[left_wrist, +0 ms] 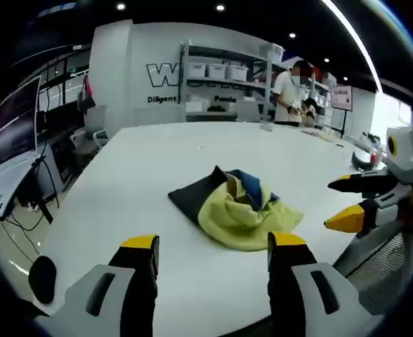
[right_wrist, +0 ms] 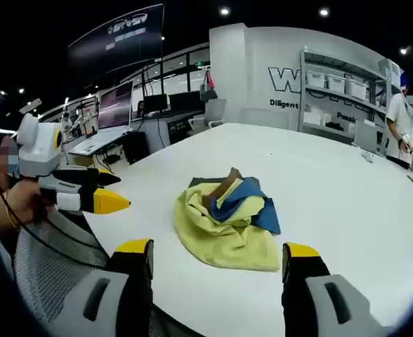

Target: Fold the garment on the visible template until the final outline fits inside the template.

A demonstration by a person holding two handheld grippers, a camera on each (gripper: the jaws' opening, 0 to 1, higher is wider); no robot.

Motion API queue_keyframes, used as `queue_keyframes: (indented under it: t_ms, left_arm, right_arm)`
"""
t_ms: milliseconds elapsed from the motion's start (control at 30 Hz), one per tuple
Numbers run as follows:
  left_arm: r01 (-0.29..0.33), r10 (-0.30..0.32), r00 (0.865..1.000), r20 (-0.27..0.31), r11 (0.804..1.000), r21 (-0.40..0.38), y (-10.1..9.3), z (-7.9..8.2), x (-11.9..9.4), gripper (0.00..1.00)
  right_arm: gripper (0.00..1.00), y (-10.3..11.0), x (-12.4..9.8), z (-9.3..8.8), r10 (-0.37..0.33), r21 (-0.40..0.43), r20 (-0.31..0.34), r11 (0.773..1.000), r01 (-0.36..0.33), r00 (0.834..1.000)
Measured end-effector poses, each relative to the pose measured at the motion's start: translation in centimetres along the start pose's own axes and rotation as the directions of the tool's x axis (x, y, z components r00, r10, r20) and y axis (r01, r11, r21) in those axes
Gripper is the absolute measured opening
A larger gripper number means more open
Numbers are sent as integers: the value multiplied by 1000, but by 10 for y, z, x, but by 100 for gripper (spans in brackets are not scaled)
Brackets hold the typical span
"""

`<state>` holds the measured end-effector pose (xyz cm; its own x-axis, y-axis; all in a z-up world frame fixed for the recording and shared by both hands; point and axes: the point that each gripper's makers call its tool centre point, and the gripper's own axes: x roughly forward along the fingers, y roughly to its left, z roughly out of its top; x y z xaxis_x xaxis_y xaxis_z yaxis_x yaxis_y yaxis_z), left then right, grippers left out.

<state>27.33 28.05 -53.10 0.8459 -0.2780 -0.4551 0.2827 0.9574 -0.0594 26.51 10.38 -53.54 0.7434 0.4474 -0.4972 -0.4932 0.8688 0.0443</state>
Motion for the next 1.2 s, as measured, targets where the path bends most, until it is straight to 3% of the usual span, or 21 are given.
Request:
queue_keyframes:
  t_ms: [1200]
  left_arm:
    - [-12,12,1000,-21,1000,-8,2,-4,0,56]
  right_arm:
    - [72,3,0,1,20,17,8,1000,-21,1000]
